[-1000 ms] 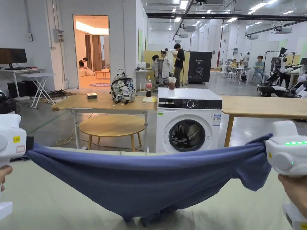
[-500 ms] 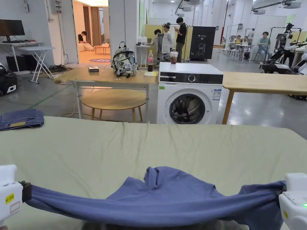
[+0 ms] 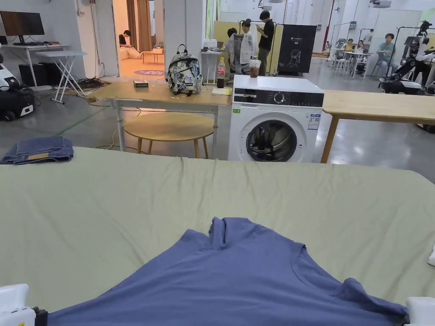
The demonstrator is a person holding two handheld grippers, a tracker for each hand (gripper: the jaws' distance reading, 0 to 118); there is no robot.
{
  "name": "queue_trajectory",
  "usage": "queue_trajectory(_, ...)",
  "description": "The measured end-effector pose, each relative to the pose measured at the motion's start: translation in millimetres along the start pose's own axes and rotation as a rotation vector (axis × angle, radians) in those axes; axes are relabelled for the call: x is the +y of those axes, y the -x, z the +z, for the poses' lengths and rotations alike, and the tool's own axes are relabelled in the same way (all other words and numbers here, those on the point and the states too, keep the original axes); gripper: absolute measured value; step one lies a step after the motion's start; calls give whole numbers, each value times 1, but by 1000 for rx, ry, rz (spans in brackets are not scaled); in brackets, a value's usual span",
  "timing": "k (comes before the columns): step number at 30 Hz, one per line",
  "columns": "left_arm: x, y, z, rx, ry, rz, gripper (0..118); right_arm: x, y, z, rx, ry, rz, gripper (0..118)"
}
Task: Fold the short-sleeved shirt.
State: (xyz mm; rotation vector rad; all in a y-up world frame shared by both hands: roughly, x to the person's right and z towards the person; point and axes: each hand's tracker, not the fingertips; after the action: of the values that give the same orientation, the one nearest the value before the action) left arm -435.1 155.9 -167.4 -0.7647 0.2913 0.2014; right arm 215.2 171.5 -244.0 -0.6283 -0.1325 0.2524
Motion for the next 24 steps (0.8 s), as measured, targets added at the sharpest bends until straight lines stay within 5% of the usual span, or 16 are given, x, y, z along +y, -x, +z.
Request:
queue_trajectory(4,2,-14,3,87,-4,-98,7,3,6,13,2,-1,-38,7)
queue_trajectory(8,11,-18,8,76,-71,-97,58,13,15,24,35,-62,-104,78)
queue_trajectory(9,14,-27,16,64,-93,-83,67,17,20,27,43,-84,-118,78)
queue_trajectory(14,34,-55,30,-9,-231,-87,68,36,49,28,91,-174,-150,78)
queue_trajectory(16,42,-73,37,-26,-303,-105,68,46,64,30,118,-217,-181,78)
queue_trajectory(19,49,-99,49,-67,-383,-93,66,60,89,42,141,-280,-209,49)
queue_trajectory(21,52,-118,57,-86,-439,-118,39,68,105,49,160,-324,-203,15)
queue_trajectory(23,56,-136,64,-77,-479,-156,11,76,118,57,174,-381,-197,8)
queue_trajectory(24,57,-144,68,-74,-497,-179,7,79,124,59,186,-397,-195,0)
